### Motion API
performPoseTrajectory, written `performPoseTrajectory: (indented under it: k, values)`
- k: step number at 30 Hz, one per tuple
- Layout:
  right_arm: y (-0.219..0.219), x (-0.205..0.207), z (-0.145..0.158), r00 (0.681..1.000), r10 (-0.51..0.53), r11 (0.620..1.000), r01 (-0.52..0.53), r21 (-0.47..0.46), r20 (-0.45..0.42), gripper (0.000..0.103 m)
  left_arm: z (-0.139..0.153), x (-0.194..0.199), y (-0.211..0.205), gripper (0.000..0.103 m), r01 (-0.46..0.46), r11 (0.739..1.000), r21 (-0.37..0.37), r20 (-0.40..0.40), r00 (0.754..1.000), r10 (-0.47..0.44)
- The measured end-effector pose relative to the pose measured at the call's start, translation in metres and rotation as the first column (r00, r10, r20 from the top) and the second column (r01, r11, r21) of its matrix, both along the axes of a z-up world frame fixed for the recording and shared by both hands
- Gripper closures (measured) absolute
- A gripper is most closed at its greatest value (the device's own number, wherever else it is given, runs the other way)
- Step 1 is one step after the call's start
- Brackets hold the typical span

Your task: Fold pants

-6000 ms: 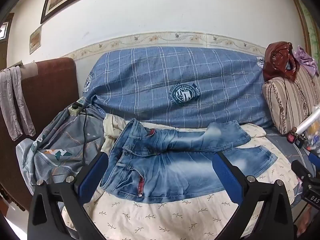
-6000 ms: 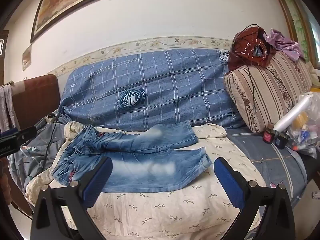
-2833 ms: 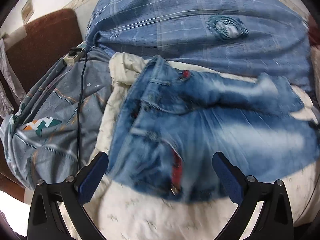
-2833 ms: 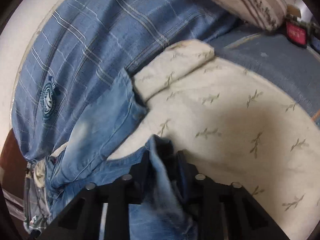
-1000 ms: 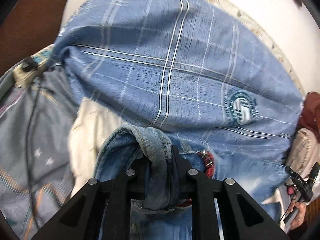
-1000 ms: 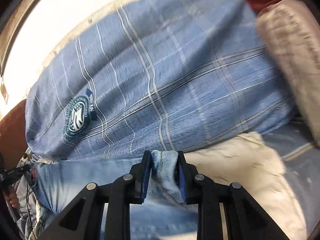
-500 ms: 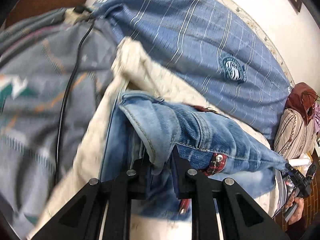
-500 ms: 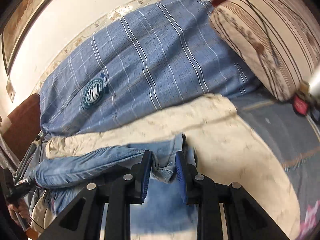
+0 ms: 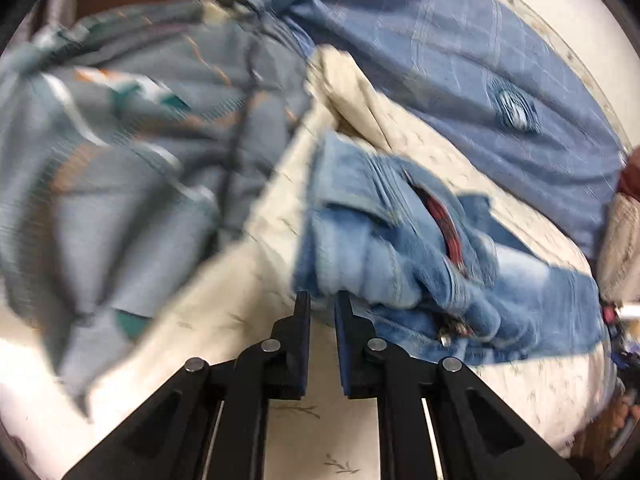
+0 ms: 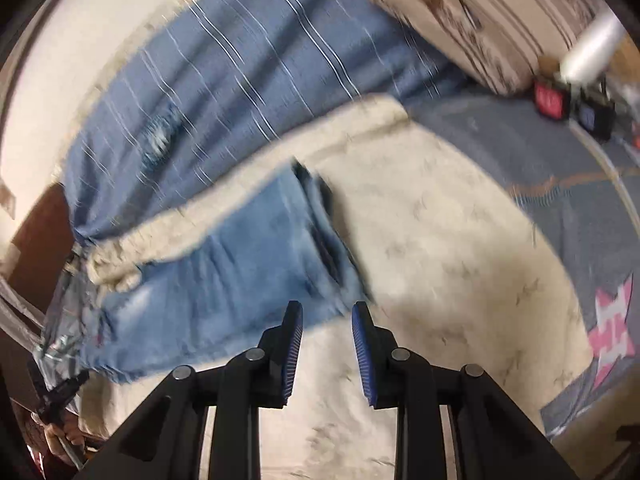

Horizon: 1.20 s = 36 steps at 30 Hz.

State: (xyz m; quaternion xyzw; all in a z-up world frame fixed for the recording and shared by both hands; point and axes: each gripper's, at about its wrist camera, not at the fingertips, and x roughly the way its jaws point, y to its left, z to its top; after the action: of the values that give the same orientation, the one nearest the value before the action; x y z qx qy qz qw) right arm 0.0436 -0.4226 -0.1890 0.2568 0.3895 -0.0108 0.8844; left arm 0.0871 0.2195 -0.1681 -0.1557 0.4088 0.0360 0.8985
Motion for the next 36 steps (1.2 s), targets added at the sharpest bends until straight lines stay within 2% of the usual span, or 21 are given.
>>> performPoseTrajectory:
  k: [2, 4, 5, 7, 11, 15, 18, 21, 23, 26, 31, 33, 35, 36]
  values:
    - [0.008, 0.01, 0.012, 1.0, 0.01, 1.0, -0.01, -0.005, 0.027, 0.067, 0.018, -0.005, -0.011, 0.091, 0.001, 0.999, 0.032, 0.059, 0.998, -0.003]
    - [0.027, 0.028, 0.016, 0.999, 0.033, 0.999, -0.033, -0.006, 0.038, 0.037, 0.028, -0.003, -0.034, 0.091, 0.059, 0.996, 0.07, 0.075, 0.995, -0.064]
    - [0.036, 0.035, 0.016, 0.998, 0.037, 0.999, -0.037, -0.011, 0.045, 0.036, 0.029, -0.001, -0.047, 0.091, 0.09, 0.993, 0.073, 0.073, 0.993, -0.095]
    - [0.061, 0.057, 0.011, 0.996, 0.069, 0.998, -0.069, -0.012, 0.051, 0.036, 0.026, 0.002, -0.067, 0.091, 0.15, 0.988, 0.045, 0.065, 0.986, -0.153]
    - [0.095, 0.084, -0.007, 0.996, 0.088, 0.996, -0.088, -0.034, 0.001, 0.036, 0.012, 0.021, -0.109, 0.091, 0.21, 0.978, 0.019, 0.048, 0.976, -0.211]
    - [0.108, 0.093, -0.026, 0.994, 0.083, 0.993, -0.088, -0.078, -0.066, 0.036, -0.017, 0.041, -0.133, 0.091, 0.238, 0.971, 0.028, -0.035, 0.971, -0.237]
    - [0.104, 0.092, -0.042, 0.986, 0.08, 0.989, -0.096, -0.109, -0.146, 0.037, -0.027, 0.036, -0.134, 0.091, 0.255, 0.967, 0.029, -0.067, 0.965, -0.252]
    - [0.101, 0.086, -0.047, 0.982, 0.11, 0.986, -0.127, -0.108, -0.15, 0.037, -0.03, 0.027, -0.129, 0.091, 0.276, 0.961, 0.023, -0.079, 0.959, -0.273]
    - [0.105, 0.083, -0.048, 0.979, 0.12, 0.981, -0.143, -0.135, -0.165, 0.037, -0.04, 0.023, -0.122, 0.091, 0.268, 0.963, -0.008, -0.106, 0.958, -0.267]
    - [0.116, 0.076, -0.049, 0.975, 0.121, 0.967, -0.159, -0.198, -0.188, 0.037, -0.045, 0.019, -0.118, 0.091, 0.256, 0.966, -0.046, -0.087, 0.962, -0.259]
    - [0.126, 0.061, -0.053, 0.974, 0.118, 0.959, -0.162, -0.232, -0.192, 0.036, -0.048, 0.018, -0.122, 0.09, 0.24, 0.97, -0.026, -0.078, 0.967, -0.241]
    - [0.126, 0.057, -0.053, 0.975, 0.132, 0.957, -0.173, -0.235, -0.181, 0.036, -0.047, 0.019, -0.123, 0.079, 0.25, 0.967, -0.045, -0.074, 0.965, -0.253]
    - [0.119, 0.051, -0.051, 0.977, 0.14, 0.961, -0.173, -0.214, -0.162, 0.036, -0.046, 0.02, -0.124, 0.049, 0.272, 0.957, -0.097, -0.065, 0.958, -0.279]
    - [0.114, 0.048, -0.049, 0.979, 0.137, 0.969, -0.164, -0.183, -0.148, 0.037, -0.045, 0.018, -0.125, 0.04, 0.294, 0.947, -0.13, -0.067, 0.95, -0.304]
